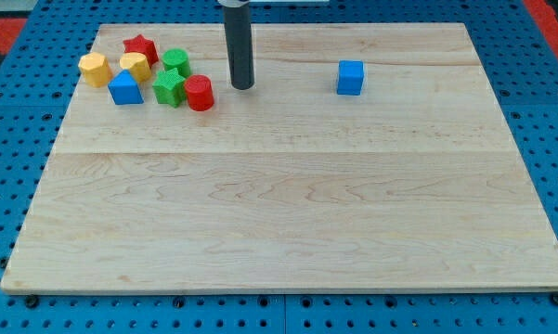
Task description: Move the red circle into the blue triangle
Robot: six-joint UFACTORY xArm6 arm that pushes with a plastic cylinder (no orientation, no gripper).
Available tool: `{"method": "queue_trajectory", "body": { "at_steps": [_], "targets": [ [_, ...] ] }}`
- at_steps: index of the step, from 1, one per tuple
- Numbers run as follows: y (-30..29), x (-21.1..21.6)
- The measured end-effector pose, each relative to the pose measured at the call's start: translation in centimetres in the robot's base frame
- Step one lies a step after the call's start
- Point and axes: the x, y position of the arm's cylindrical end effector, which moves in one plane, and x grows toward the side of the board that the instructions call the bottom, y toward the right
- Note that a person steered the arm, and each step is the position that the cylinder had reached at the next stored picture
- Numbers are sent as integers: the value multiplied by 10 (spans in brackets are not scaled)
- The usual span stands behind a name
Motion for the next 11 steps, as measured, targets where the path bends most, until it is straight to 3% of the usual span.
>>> {"method": "queue_trajectory", "body": {
  "at_steps": [1, 4, 6, 11],
  "targets": [
    [-46, 8],
    [-59, 91],
    [-173, 69],
    [-201, 69]
  ]
}}
